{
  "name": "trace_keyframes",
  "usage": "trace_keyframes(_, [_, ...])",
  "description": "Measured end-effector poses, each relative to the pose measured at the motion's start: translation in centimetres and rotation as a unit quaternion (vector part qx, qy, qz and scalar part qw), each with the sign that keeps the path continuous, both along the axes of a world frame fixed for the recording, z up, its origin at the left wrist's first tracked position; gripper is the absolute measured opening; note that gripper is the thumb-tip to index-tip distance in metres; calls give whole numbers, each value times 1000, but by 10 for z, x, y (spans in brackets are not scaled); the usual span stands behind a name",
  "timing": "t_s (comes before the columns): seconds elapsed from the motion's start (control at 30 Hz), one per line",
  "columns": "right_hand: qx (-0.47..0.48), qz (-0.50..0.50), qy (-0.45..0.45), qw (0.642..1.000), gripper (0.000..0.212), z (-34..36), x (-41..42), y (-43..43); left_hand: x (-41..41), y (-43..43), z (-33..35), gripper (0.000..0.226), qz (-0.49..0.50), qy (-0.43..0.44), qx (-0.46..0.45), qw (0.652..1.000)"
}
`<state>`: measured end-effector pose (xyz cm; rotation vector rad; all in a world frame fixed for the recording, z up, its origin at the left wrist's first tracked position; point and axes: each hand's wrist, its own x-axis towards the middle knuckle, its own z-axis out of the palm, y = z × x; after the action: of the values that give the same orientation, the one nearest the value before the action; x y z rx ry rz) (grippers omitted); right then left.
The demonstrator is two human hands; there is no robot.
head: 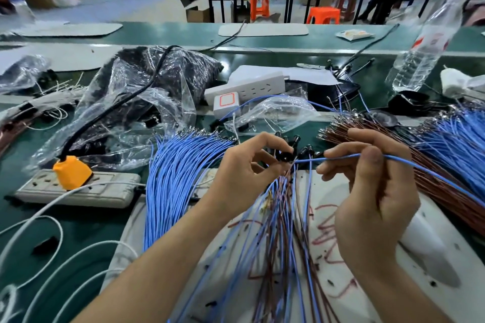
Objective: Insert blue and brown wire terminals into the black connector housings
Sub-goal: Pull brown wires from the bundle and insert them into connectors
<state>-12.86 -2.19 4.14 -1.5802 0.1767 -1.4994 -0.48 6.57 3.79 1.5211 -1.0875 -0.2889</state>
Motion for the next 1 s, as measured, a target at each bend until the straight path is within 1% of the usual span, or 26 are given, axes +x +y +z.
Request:
trace_keyframes(0.23, [-17,3,17,1000,19,-1,0,-1,-3,0,1,29,-12,-5,20,1000])
trace_keyframes(0.37, [-34,-10,48,998,21,-5,2,1,-2,0,0,34,-9,-14,26,1000])
trace_keyframes(0.5, [-31,-8,52,998,22,-6,3,-1,-1,0,0,36,-11,-22,29,999])
trace_keyframes(0.6, [-41,-3,57,998,22,-6,3,-2,-1,-1,-1,32,-8,-34,39,999])
trace_keyframes(0.67, [-41,1,59,997,22,-5,3,-3,-1,0,-1,32,-3,-61,32,998])
trace_keyframes(0.77, [-28,3,65,997,21,-5,3,-5,1,0,-1,35,6,-99,21,995])
trace_keyframes(0.9, [-3,14,89,996,21,-7,4,-5,0,-1,-2,27,1,-122,24,992])
trace_keyframes(1.0, [59,35,110,992,23,-9,6,-4,-1,-2,-3,32,-6,-120,15,993])
